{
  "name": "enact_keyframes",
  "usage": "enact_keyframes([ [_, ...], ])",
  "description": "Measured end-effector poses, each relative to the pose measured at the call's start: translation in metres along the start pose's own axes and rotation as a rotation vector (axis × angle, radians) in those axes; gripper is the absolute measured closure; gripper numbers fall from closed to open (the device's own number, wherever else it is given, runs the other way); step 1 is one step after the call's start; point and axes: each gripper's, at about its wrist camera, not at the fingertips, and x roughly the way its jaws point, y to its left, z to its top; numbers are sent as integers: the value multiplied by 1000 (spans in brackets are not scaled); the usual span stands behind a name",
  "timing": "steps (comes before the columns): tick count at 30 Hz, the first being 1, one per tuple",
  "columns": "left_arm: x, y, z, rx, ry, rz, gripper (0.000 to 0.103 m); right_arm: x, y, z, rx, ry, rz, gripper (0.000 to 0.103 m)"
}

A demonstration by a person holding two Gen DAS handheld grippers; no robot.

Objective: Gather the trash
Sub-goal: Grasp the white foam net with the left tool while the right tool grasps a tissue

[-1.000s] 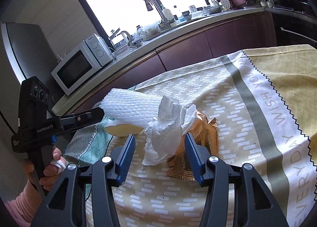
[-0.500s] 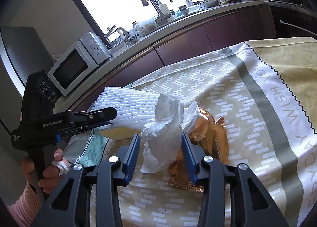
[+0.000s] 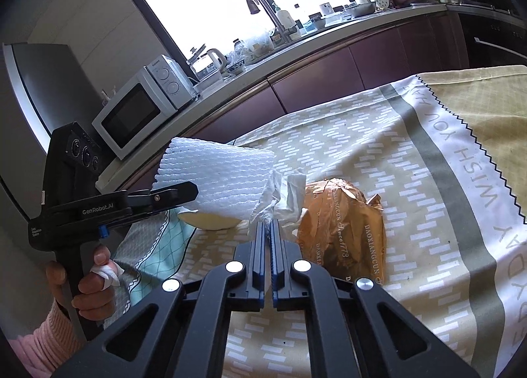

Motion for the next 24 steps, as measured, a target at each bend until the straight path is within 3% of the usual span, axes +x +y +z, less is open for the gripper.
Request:
enact_keyframes([
  [6, -27, 0, -4, 8, -50, -10, 90, -8, 3, 0, -11, -12, -16, 100],
  [9, -40, -1, -6, 13, -73, -15, 90, -4, 2, 3, 2, -4, -29, 82],
  [10, -45, -1, -8, 16, -80, -16, 90, -2, 3, 4, -5, 0, -38, 68],
  [13, -56, -2, -12, 24, -95, -13, 90, 9, 7, 5, -12, 24, -44, 62],
  [18, -75, -2, -19, 36, -117, -7, 90, 27, 12, 3, -16, 71, -47, 64],
  [22, -92, 2, -25, 39, -138, 1, 90, 30, 16, 1, -18, 75, -31, 93],
  [24, -101, 4, -29, 41, -145, 3, 90, 27, 19, 1, -21, 66, -24, 98],
])
